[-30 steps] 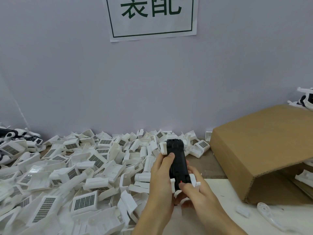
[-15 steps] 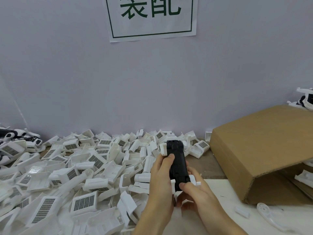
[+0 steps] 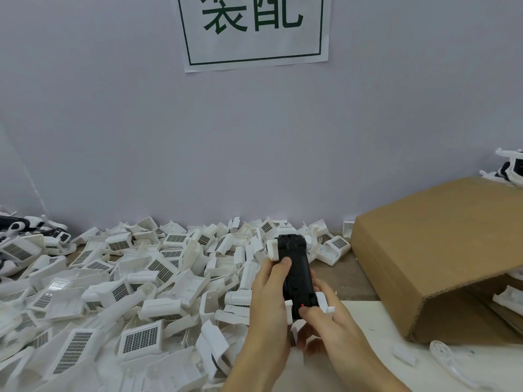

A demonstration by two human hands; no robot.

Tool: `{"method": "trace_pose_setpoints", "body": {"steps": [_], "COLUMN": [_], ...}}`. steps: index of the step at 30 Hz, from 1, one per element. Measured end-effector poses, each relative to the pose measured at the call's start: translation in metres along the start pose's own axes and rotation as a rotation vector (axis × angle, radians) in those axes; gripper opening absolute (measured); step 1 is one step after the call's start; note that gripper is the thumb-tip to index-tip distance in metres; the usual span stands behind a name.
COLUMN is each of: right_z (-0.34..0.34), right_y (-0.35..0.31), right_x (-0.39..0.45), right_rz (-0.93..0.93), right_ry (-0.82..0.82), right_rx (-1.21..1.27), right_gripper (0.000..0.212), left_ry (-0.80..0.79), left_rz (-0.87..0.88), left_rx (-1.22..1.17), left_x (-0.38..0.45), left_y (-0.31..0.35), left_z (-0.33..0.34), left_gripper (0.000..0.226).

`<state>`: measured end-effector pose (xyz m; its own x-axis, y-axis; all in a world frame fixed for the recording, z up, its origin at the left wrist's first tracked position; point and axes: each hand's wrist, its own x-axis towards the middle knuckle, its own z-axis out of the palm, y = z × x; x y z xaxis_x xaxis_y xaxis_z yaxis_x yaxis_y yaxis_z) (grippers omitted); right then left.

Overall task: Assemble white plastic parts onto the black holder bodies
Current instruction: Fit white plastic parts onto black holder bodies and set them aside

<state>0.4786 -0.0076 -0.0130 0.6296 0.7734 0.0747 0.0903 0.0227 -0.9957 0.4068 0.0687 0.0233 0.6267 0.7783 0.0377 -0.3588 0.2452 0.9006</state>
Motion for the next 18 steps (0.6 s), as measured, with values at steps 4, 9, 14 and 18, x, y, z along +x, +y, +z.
{"method": "trace_pose_setpoints", "body": {"steps": [4, 9, 14, 18], "right_z": [0.000, -0.004, -0.004, -0.005], "right_y": [-0.003, -0.007, -0.014, -0.016], "right_x": [-0.003, -0.004, -0.006, -0.009], "right_rz": [-0.016, -0.077, -0.151, -0.264], "right_ry": [0.001, 0.093, 0.167, 0.229], "right_rx": [0.004, 0.055, 0.143, 0.156], "right_gripper": [0.047, 0.034, 0.028, 0.038], "left_ry": [0.008, 0.049, 0.075, 0.085], "left_rz": [0.002, -0.117, -0.074, -0.053], "left_rx": [0.022, -0.170, -0.240, -0.161], "left_x": [0.000, 0.002, 0.008, 0.011], "left_y": [0.001, 0.004, 0.004, 0.001], "left_z": [-0.001, -0.003, -0.004, -0.003], "left_gripper": [0.019, 0.032, 0.024, 0.040]}}
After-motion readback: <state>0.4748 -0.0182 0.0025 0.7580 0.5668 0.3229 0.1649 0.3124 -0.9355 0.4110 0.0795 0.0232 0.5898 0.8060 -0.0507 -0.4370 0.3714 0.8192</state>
